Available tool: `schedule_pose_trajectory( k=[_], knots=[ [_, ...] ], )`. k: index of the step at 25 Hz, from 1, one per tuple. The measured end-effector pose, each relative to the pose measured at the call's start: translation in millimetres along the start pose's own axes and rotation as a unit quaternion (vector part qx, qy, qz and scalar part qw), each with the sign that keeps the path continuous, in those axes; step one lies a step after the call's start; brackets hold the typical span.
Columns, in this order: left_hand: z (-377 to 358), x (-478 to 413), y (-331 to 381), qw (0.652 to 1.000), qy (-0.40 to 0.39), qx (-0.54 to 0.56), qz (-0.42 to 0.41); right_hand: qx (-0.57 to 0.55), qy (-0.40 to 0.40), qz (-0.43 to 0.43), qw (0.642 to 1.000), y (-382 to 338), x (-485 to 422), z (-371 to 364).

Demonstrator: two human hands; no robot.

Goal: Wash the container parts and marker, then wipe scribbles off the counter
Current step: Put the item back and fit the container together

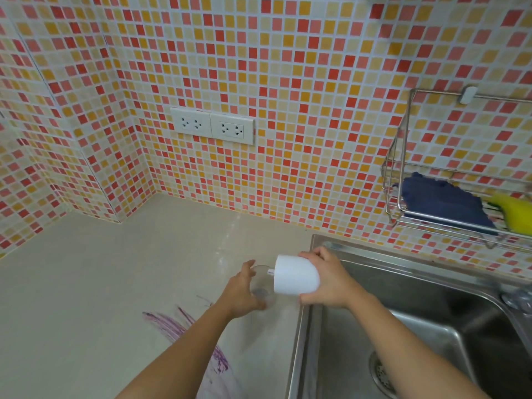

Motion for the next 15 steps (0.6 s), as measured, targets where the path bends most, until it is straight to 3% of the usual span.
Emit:
schedule_pose_trajectory(
  k=[7,12,15],
  knots=[
    [0.6,-0.2,-1.0,1.000,-0.002,0.026,-0.001,0.147,-0.058,0.039,0.987,-44.2,-22.1,-6.0],
    [0.5,3.3,-4.6,0.998,0.003,0.056,0.016,0.002,-0.021,0.023,1.000,-61.2,-40.9,-7.7],
    [0.8,4.7,-5.0,0.998,0.011,0.061,0.015,-0.014,-0.031,0.014,0.999,-65.3,-49.2,-12.1]
  ],
)
Point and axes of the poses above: each hand's wrist, its own x-axis away from the middle knuckle, its own z-axis out of the back of the hand, y = z × x, the point moved 4 cm from there along -x, towards the middle knuckle, and after that the axes turned 8 degrees about -x, right-handed, at the moved point
